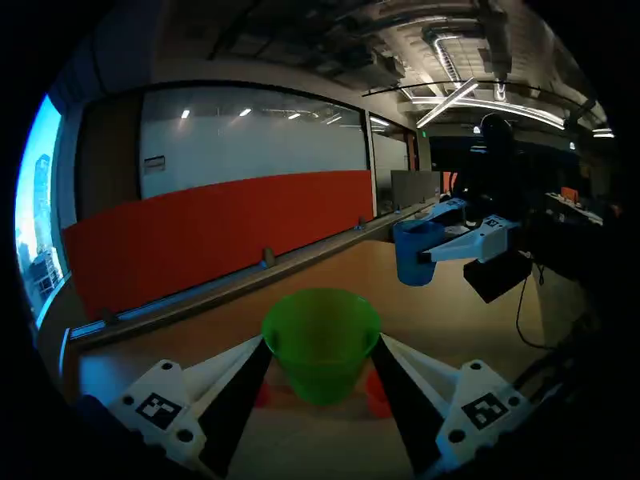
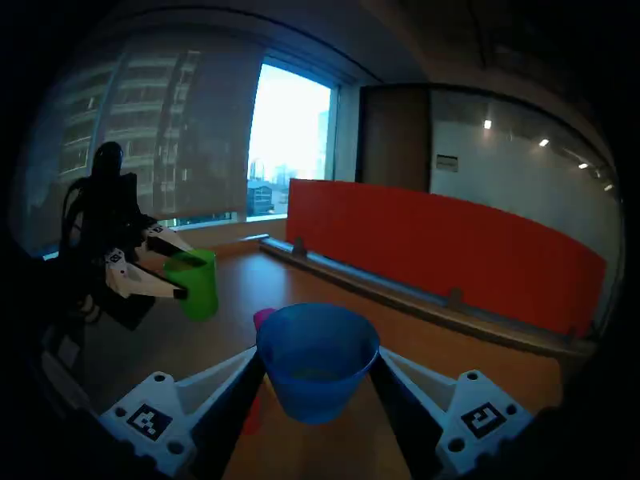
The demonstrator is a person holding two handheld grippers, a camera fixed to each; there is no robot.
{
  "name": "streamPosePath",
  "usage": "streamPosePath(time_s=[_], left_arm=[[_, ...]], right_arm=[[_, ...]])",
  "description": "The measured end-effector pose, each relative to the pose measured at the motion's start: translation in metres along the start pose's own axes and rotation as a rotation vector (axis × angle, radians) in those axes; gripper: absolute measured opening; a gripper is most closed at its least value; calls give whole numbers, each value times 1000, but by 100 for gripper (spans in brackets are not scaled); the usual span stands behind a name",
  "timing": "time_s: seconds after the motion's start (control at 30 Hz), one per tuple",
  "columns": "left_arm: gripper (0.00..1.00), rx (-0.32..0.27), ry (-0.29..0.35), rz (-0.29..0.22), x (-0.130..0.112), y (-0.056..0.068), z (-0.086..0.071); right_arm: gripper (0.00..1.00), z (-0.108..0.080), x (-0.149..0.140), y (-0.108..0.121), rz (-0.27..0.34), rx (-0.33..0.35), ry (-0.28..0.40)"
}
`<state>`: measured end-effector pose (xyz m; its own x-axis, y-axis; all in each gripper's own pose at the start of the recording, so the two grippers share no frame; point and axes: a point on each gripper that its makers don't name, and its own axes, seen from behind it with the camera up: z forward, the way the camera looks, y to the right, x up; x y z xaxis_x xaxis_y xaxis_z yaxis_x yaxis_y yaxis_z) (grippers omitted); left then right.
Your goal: Pour water
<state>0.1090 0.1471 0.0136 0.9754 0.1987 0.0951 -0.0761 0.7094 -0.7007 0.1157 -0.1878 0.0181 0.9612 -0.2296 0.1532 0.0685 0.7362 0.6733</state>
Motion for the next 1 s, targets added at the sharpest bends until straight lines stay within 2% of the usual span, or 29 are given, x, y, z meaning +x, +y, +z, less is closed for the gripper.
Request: streamPosePath(time_s=[0.37, 0.57, 1.0], left_arm=[[85, 9, 73, -34, 25, 0, -3], [85, 35, 119, -61, 36, -6, -3], [86, 51, 173, -71, 52, -9, -7]], right_arm=[[89, -2, 18, -2, 1, -8, 56], [89, -3, 25, -2, 13, -5, 76], [89, -3, 35, -3, -2, -11, 95]])
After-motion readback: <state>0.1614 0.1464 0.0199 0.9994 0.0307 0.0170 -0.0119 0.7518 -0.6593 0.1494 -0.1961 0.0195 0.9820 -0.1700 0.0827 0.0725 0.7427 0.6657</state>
